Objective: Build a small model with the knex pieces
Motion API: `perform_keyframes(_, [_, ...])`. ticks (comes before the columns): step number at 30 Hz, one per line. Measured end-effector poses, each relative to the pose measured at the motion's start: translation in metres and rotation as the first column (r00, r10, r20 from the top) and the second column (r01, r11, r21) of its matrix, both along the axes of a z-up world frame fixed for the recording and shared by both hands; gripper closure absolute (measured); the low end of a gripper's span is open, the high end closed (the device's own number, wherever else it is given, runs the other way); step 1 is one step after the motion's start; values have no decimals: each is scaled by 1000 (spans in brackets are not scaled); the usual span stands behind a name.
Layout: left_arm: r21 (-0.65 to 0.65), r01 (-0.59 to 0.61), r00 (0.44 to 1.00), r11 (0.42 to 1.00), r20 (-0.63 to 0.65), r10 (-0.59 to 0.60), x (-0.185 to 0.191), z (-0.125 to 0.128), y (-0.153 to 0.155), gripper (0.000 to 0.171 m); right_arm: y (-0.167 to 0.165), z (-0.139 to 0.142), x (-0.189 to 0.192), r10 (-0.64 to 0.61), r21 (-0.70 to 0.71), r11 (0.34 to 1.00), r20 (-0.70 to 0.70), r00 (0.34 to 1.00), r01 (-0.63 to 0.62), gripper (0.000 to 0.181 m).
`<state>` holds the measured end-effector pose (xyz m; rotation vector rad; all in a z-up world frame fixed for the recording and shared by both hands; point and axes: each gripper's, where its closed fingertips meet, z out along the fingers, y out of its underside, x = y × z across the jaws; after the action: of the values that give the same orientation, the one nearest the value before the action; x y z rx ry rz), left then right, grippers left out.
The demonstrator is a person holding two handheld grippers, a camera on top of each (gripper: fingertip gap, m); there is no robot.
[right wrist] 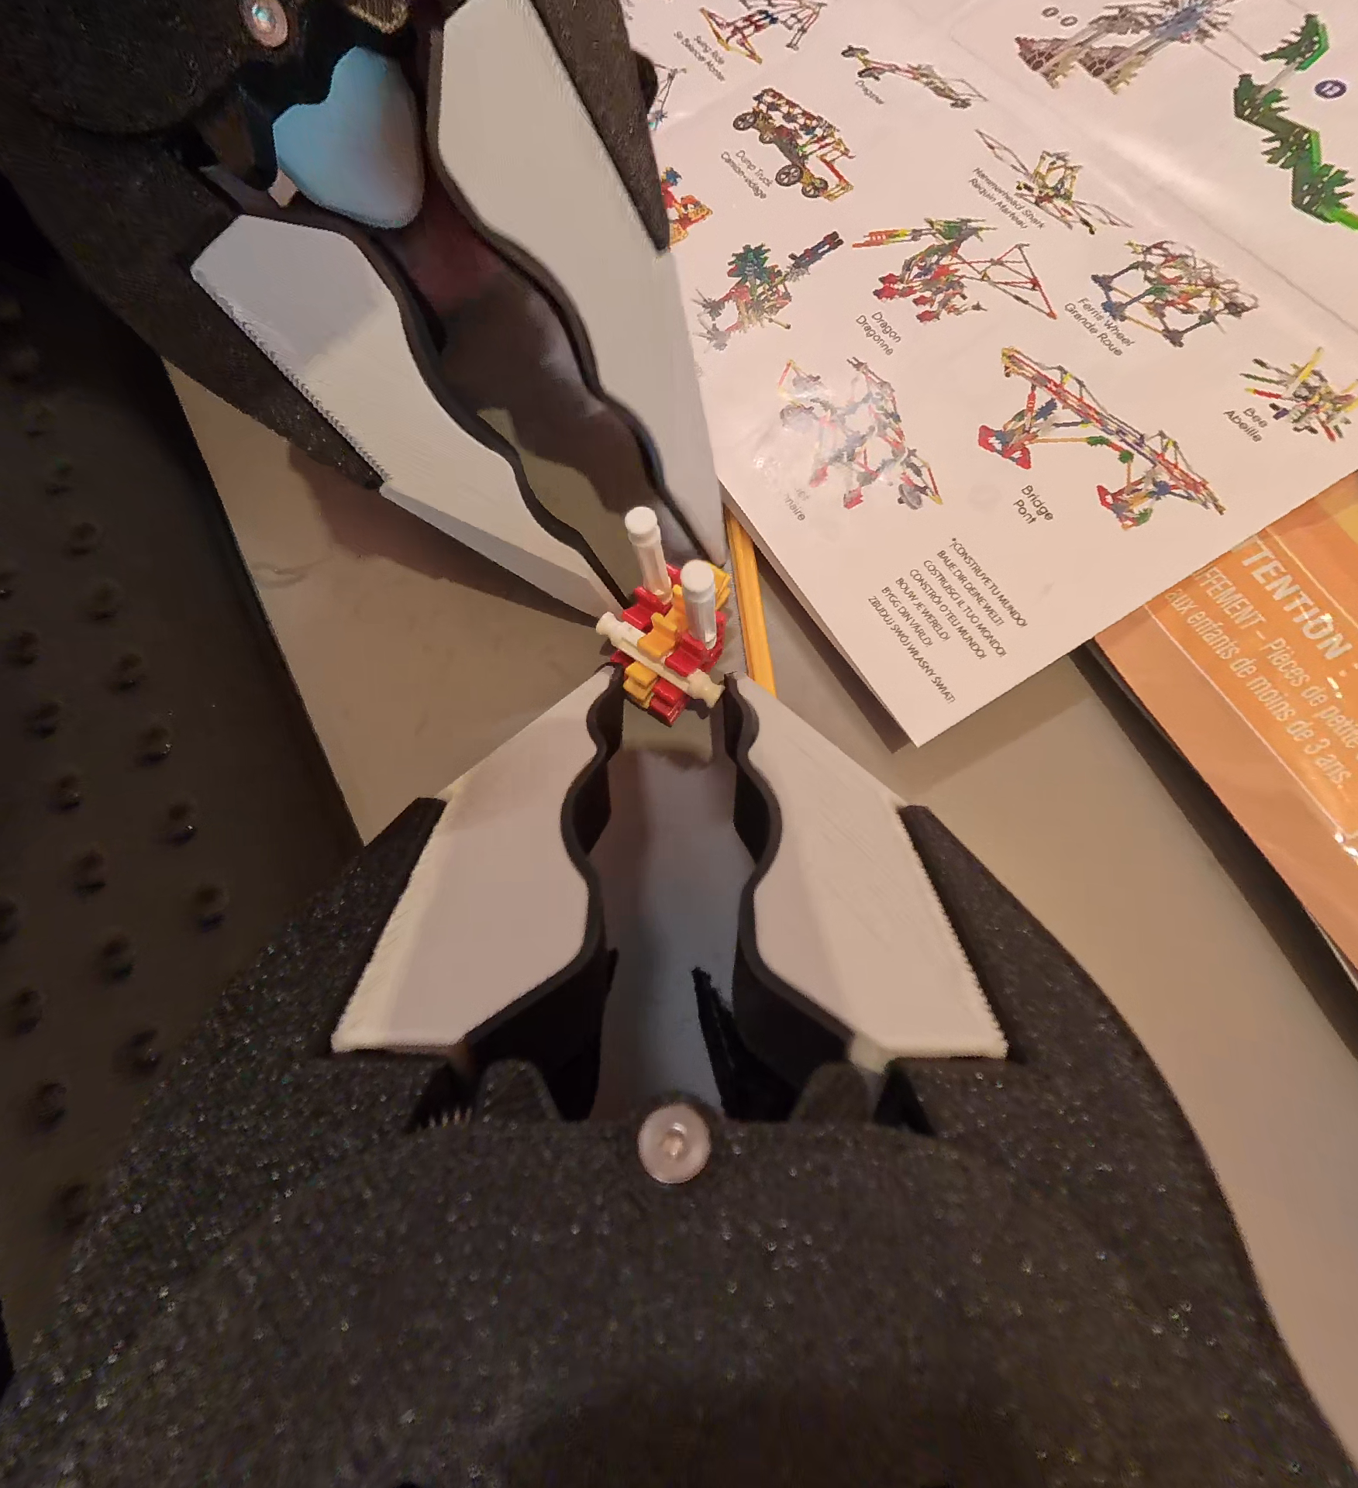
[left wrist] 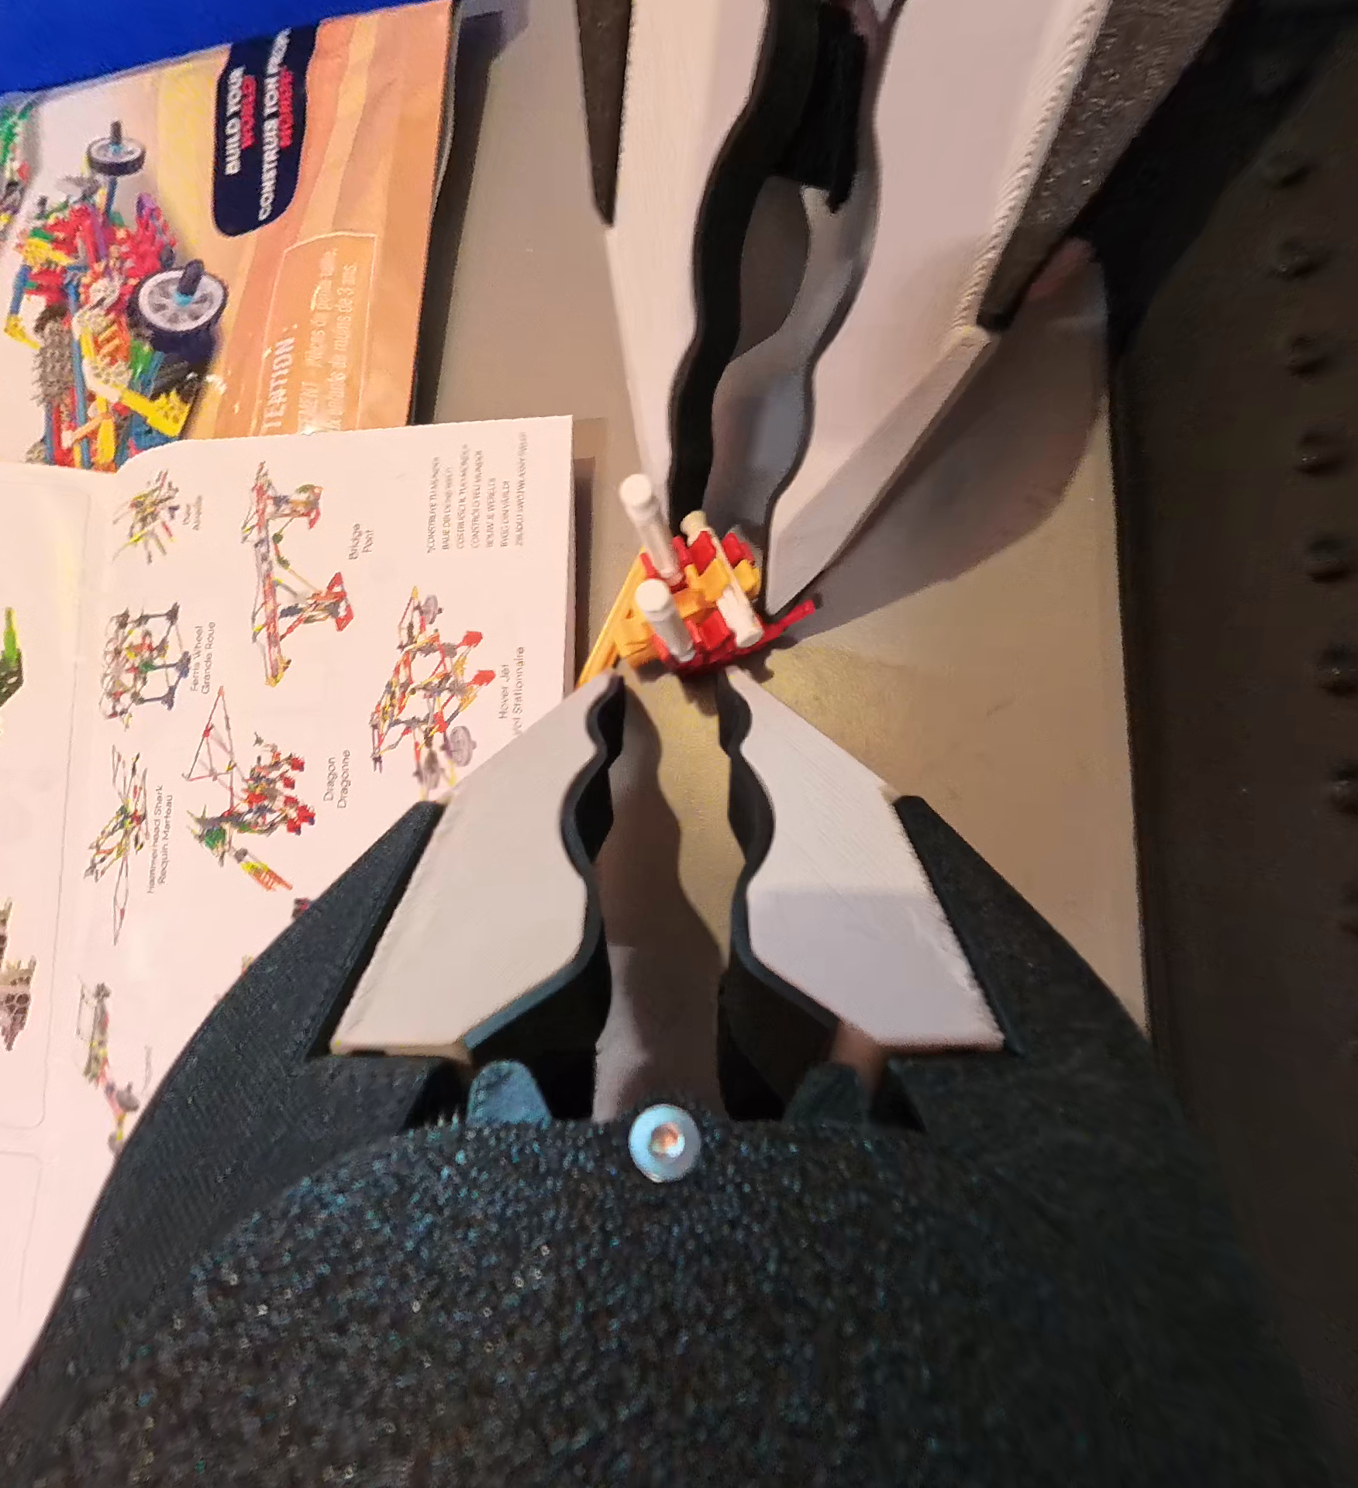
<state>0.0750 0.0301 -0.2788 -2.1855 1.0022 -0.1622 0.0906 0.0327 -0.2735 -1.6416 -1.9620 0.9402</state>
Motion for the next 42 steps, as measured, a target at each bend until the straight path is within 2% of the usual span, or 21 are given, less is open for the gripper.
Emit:
perform_keyframes(10, [-71, -24, 999, 997, 43, 27, 6, -1, -11, 155, -6, 1, -1, 15, 10, 1000, 3, 1000, -15, 157])
perform_keyframes(30, [-66, 5, 999, 998, 46, -2, 8, -1, -8, 155, -1, 6, 6, 22, -62, 998, -7, 1000, -22, 157])
perform_keyframes(42, [-68, 8, 999, 998, 51, -5, 8, -2, -8, 155, -1, -4, 7, 46, -4, 999, 33, 998, -46, 157])
